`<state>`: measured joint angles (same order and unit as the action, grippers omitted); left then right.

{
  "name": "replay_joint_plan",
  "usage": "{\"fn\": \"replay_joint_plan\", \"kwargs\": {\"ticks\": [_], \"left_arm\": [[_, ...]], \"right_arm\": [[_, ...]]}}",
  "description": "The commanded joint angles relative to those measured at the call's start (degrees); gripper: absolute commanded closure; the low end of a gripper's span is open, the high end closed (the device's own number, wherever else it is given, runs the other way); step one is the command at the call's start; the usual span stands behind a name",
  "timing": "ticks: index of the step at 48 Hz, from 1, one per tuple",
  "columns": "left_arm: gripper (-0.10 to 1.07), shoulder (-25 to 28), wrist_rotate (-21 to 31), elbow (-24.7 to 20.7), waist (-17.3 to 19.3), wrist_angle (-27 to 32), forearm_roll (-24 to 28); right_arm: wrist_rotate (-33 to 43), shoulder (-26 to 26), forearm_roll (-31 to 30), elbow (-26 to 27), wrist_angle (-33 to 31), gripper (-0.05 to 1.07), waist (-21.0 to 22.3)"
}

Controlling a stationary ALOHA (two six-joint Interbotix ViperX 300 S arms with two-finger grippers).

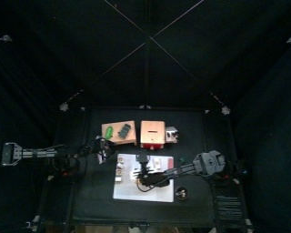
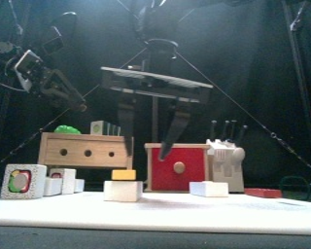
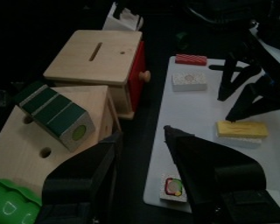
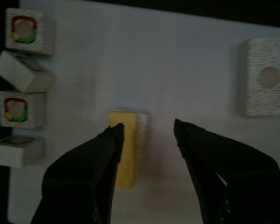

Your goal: Place other rice block into middle of board

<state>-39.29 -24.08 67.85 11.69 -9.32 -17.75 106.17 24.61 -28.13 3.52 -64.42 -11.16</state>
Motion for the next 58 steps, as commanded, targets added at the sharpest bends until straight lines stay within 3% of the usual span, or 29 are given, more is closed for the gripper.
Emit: {"fn": "replay_joint_plan", "kwargs": {"ticks": [1, 9, 14, 24, 31, 43, 58], "left_arm": [[0.16, -0.53, 0.09, -0.70, -0.88, -0.26, -0.09], [0.16, -0.35, 0.88, -1.05, -4.04, -0.18, -0.79], [0.16, 0.18, 2.11, -1.49, -5.19, -0.09, -5.10], [0.16, 0.79, 2.29, -1.23, -5.63, -0.26, -5.71], [0.15, 4.57, 2.02, -2.72, -5.71, -0.09, -5.54], [0.15, 11.25, 2.02, -4.57, -6.68, -0.26, 1.85], [0.11, 12.74, 2.11, -5.19, -9.14, -1.58, 5.89]], "right_arm": [[0.09, -5.80, -0.26, -3.52, -0.18, 0.18, 0.26], [0.88, -10.28, 0.53, -11.69, -0.09, 0.18, 0.35], [0.97, -12.48, 1.05, -15.64, 0.18, 0.18, 0.62], [1.05, -13.97, 0.88, -19.60, 0.44, 0.17, 2.20], [0.44, -13.89, 0.62, -21.27, 4.39, 0.17, 3.87], [0.35, -13.27, 1.32, -24.61, 13.97, 0.17, 6.59], [0.09, -13.01, 2.55, -26.81, 15.03, 0.17, 7.65]]}}
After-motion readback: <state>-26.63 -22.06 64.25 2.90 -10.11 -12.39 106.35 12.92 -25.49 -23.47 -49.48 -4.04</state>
